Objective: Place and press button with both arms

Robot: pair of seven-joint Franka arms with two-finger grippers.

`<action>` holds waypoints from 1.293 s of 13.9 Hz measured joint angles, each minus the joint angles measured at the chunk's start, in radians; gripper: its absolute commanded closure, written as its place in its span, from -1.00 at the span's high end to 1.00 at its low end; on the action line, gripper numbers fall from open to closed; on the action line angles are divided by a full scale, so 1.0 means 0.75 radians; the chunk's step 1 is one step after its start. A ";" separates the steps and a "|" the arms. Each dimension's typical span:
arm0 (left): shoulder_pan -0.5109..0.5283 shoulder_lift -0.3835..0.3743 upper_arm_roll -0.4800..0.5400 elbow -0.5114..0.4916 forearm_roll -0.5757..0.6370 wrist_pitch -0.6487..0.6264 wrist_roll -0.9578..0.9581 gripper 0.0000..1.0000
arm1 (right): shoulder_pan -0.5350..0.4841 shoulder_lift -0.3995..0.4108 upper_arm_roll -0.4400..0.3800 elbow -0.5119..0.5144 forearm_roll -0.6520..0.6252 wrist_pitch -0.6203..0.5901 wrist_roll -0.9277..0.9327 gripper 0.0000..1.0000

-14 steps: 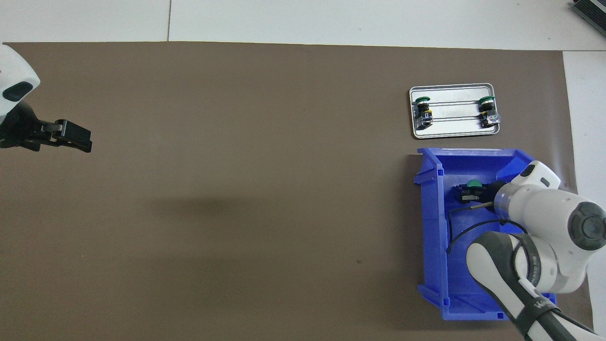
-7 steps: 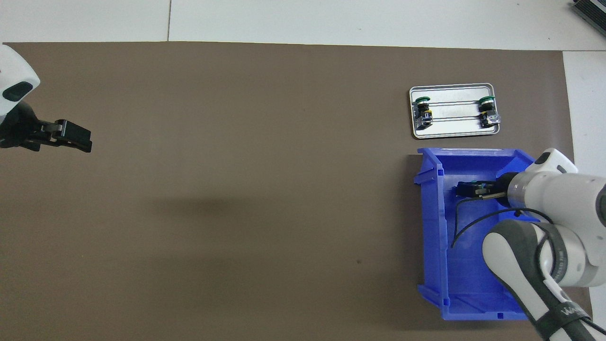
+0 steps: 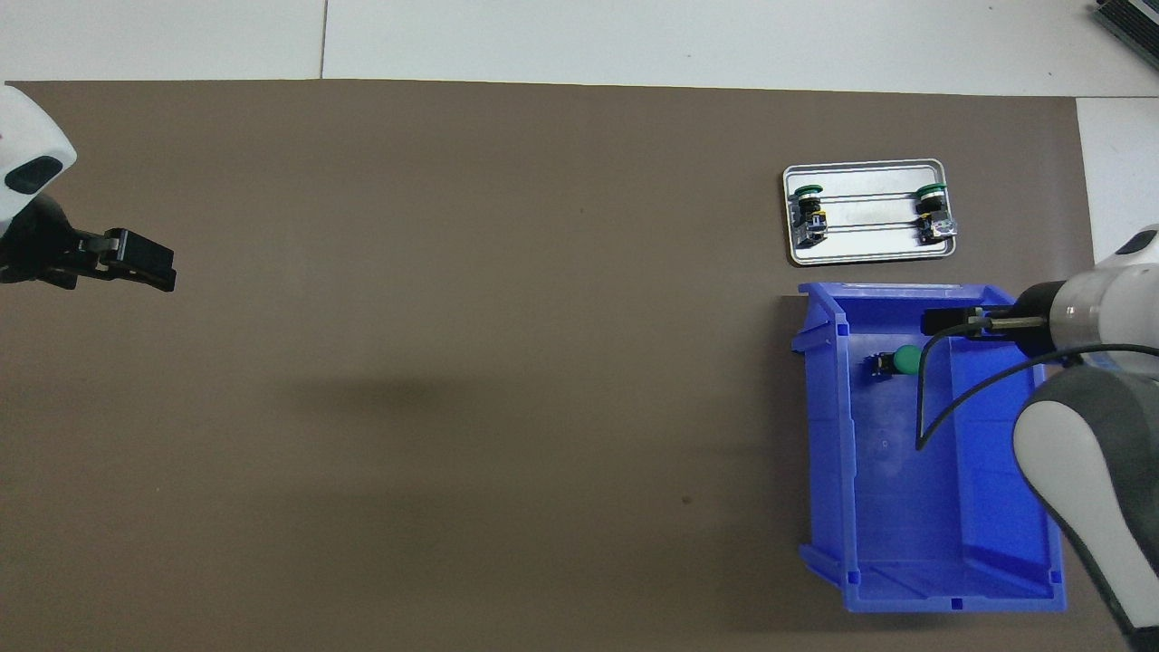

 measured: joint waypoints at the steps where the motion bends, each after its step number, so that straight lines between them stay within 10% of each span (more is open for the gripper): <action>1: 0.000 0.000 0.000 0.000 0.000 0.000 0.000 1.00 | 0.000 0.001 0.000 0.063 -0.026 -0.075 0.030 1.00; 8: 0.000 0.000 0.000 0.000 0.000 0.000 0.000 1.00 | -0.015 0.093 0.000 0.545 -0.065 -0.527 0.075 1.00; 18: 0.000 -0.010 0.000 0.000 0.000 0.000 0.000 1.00 | 0.025 0.105 -0.015 0.563 -0.066 -0.627 0.075 1.00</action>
